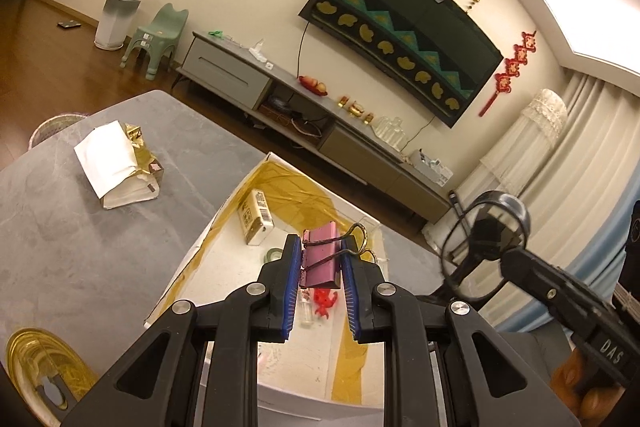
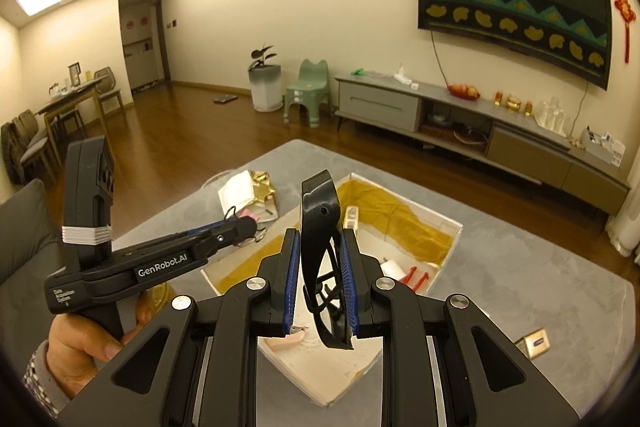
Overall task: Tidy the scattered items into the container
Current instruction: 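Carry the binder clip and glasses over the white box with both tools, then open both tools to drop the binder clip and glasses into the box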
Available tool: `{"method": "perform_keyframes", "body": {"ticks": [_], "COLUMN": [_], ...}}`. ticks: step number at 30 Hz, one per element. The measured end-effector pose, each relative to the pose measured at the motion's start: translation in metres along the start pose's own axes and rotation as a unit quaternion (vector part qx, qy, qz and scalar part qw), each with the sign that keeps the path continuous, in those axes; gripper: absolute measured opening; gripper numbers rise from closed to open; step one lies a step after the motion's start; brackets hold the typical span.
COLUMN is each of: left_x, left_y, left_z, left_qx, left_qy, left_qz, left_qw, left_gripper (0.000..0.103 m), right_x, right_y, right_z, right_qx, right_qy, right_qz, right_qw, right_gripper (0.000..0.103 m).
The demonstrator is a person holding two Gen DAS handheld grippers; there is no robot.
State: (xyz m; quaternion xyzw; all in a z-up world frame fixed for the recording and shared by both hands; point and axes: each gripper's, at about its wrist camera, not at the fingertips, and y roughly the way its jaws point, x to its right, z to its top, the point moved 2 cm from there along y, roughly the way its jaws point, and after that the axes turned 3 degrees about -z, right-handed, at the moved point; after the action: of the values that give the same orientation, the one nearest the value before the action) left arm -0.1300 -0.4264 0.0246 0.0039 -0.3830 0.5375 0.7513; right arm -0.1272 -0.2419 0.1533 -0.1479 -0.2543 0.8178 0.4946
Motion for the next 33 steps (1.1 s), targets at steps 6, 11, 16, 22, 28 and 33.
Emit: {"method": "perform_keyframes", "body": {"ticks": [6, 11, 16, 22, 28, 33], "left_x": [0.000, -0.004, -0.006, -0.011, -0.018, -0.017], "left_y": [0.019, 0.033, 0.044, 0.055, 0.061, 0.069], "left_z": [0.001, 0.003, 0.003, 0.004, 0.006, 0.006], "left_qx": [-0.021, -0.030, -0.039, -0.049, -0.053, -0.063], "left_qy": [0.006, 0.010, 0.019, 0.022, 0.008, 0.004], "left_qz": [0.025, 0.054, 0.081, 0.102, 0.104, 0.090], "left_qw": [0.9995, 0.9980, 0.9957, 0.9934, 0.9931, 0.9940], "left_gripper": [0.021, 0.021, 0.021, 0.021, 0.021, 0.038], "right_x": [0.007, 0.013, 0.016, 0.020, 0.019, 0.023], "right_y": [0.028, 0.046, 0.060, 0.078, 0.096, 0.131], "right_z": [-0.003, -0.004, -0.006, -0.008, -0.012, -0.023], "right_qx": [-0.023, -0.037, -0.045, -0.059, -0.075, -0.111], "right_qy": [0.017, 0.024, 0.026, 0.031, 0.024, -0.008], "right_qz": [0.011, 0.017, 0.020, 0.026, 0.027, 0.007], "right_qw": [1.000, 0.999, 0.998, 0.997, 0.997, 0.994], "right_gripper": [0.021, 0.021, 0.021, 0.021, 0.021, 0.042]}}
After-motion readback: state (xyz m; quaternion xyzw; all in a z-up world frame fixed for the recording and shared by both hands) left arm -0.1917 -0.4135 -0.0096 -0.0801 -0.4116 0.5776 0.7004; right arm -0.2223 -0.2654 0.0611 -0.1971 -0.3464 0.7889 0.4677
